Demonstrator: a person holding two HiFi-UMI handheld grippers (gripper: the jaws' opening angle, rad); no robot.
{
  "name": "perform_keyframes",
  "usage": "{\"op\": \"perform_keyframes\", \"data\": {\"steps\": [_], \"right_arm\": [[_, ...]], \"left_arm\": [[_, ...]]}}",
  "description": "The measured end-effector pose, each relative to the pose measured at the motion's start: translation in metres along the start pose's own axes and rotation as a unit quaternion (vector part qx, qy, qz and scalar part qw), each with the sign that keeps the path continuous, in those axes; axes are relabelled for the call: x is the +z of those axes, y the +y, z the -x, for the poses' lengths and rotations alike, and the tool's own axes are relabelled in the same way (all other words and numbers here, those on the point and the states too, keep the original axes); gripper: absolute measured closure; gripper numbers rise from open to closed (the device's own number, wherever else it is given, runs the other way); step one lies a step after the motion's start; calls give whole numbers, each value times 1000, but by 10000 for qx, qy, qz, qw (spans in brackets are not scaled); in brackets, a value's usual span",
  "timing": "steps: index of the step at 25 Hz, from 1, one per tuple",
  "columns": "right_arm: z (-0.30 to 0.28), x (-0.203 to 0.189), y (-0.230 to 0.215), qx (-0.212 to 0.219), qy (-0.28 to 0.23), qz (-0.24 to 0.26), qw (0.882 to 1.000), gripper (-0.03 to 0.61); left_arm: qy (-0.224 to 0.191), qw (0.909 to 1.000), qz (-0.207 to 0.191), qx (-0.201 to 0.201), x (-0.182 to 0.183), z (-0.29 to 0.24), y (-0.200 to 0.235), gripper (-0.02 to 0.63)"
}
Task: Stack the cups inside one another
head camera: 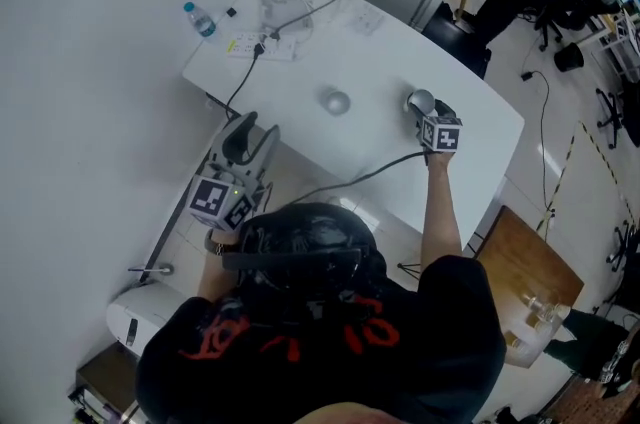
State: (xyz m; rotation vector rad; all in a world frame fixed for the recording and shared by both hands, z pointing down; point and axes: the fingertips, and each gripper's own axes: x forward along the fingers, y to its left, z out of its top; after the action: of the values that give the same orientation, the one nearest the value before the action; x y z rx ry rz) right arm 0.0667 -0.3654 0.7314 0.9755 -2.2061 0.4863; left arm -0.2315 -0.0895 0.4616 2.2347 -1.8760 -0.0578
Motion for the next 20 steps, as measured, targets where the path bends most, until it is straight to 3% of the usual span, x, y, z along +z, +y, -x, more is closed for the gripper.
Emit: {"op": "perform_keyframes", "data": {"steps": [10, 12, 20], "right_arm": [[-9, -9, -2, -20, 254, -109, 9996, 229], [-7, -9, -1, -8, 221, -141, 9997, 204], [13, -1, 4, -35, -64, -174, 9998, 204]], "left_arm": [[22, 9999, 57, 120, -6, 13, 6, 416], [41, 9999, 90, 130, -9, 15, 6, 416], [122, 9999, 93, 41, -12, 13, 0, 416]]}}
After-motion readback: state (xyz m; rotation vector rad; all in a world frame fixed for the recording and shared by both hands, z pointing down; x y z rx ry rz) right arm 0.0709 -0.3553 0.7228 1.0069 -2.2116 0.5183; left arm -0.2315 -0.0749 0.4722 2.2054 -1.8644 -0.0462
